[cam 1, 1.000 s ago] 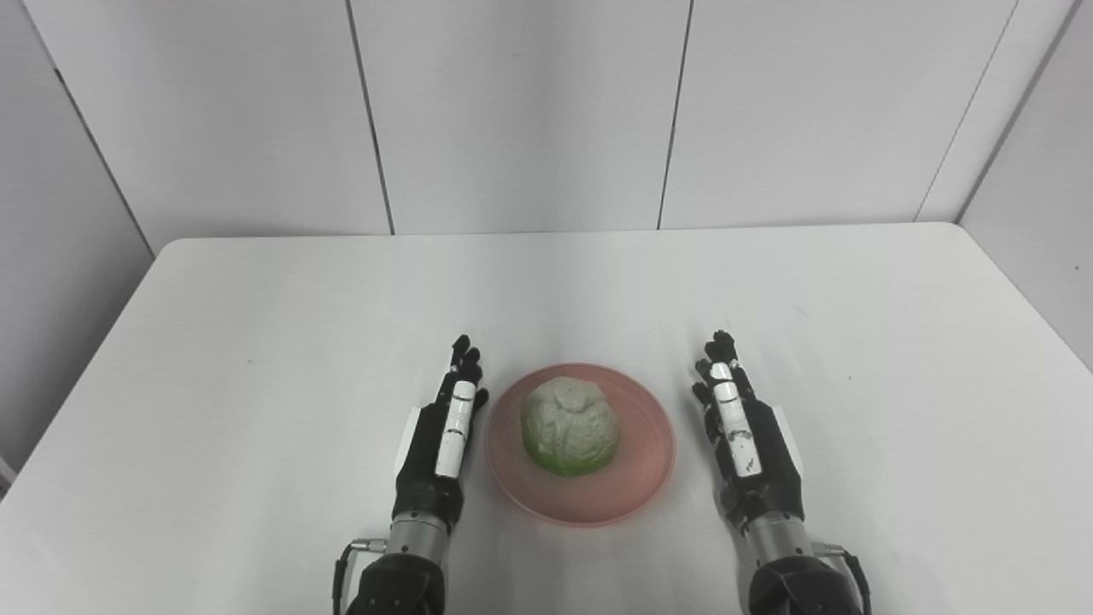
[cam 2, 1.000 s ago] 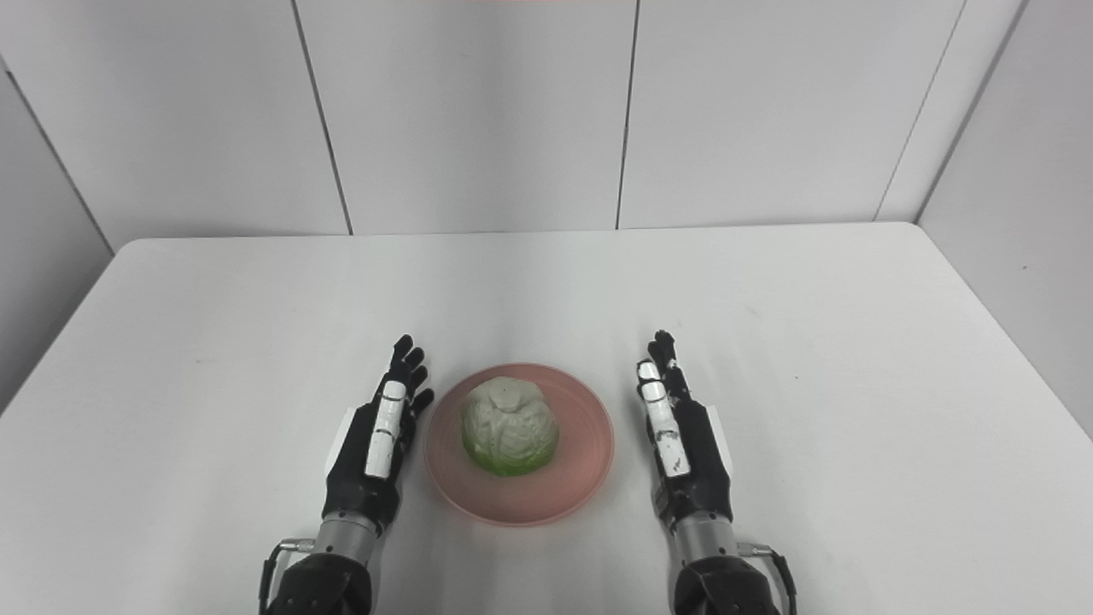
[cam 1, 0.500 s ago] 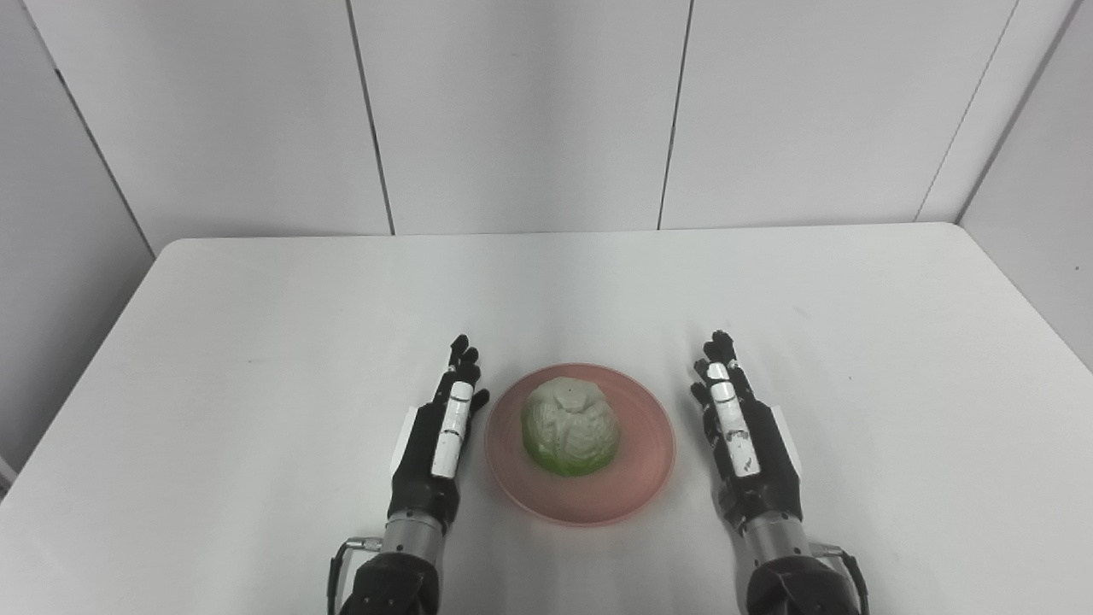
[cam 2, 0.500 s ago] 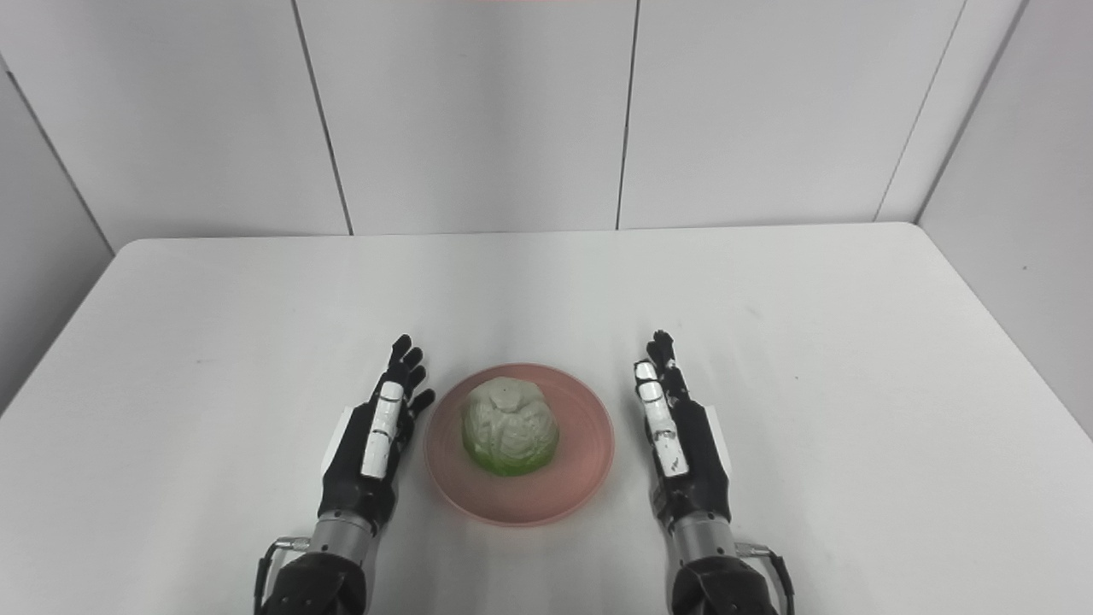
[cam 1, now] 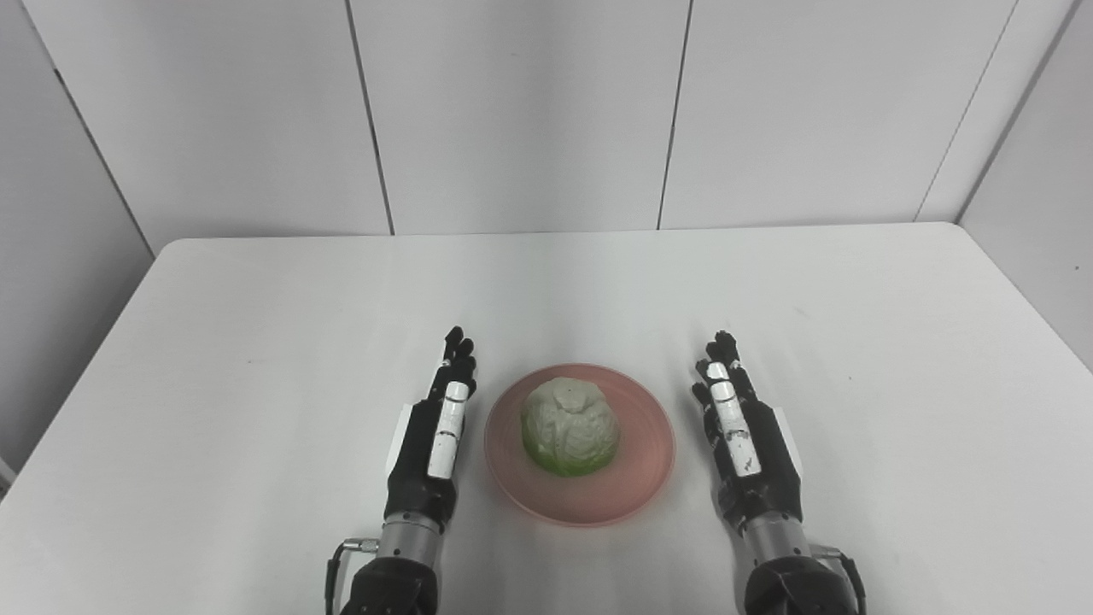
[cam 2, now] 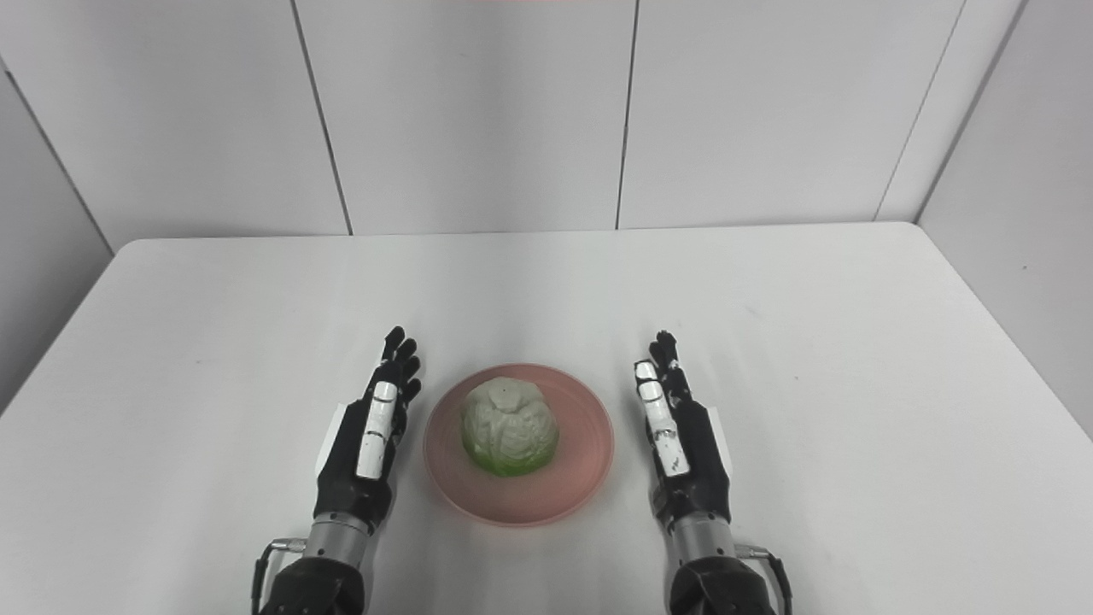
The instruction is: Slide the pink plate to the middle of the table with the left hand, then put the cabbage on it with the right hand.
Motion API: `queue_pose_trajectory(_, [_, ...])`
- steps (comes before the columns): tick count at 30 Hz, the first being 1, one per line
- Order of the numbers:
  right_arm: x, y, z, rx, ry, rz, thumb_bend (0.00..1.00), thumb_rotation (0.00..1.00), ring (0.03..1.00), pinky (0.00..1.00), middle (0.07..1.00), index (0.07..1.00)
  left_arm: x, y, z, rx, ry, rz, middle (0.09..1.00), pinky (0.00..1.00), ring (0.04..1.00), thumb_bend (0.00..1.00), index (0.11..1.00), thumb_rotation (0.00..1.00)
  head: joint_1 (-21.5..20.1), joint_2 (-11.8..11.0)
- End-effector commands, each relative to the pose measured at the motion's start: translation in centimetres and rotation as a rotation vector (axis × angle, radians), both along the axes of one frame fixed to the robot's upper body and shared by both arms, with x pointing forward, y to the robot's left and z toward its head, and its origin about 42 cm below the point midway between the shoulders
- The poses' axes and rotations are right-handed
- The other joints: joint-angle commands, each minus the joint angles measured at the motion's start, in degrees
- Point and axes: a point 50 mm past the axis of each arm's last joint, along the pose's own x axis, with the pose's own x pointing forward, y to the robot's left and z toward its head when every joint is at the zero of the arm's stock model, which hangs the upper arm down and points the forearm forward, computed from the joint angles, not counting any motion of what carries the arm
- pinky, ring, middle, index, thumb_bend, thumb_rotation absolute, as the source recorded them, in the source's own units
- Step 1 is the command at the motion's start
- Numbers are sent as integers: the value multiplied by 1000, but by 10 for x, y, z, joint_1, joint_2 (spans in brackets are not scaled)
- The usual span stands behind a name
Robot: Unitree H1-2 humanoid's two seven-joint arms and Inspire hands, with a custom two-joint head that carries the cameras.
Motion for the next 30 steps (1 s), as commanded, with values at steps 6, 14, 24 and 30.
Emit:
queue_pose_trajectory(6, [8,4,21,19,-85,10,724,779,996,1000,1000,981,3,1,14,-10,-111,-21,1000,1000,1000,685,1000,1000,0,1])
queue_pose_trajectory(14, [8,4,21,6,-88,16,706,773,992,1000,1000,975,7,-1,13,-13,-41,-5,1000,1000,1000,589,1000,1000,-1,1])
queue_pose_trajectory(24, [7,3,21,-17,-93,20,712,779,988,1000,1000,972,13,-2,12,23,25,14,1000,1000,1000,619,1000,1000,-2,1])
queue_pose_trajectory(30, [7,3,20,-32,-97,22,717,783,986,1000,998,966,14,-2,11,14,37,4,1000,1000,1000,644,1000,1000,-2,1])
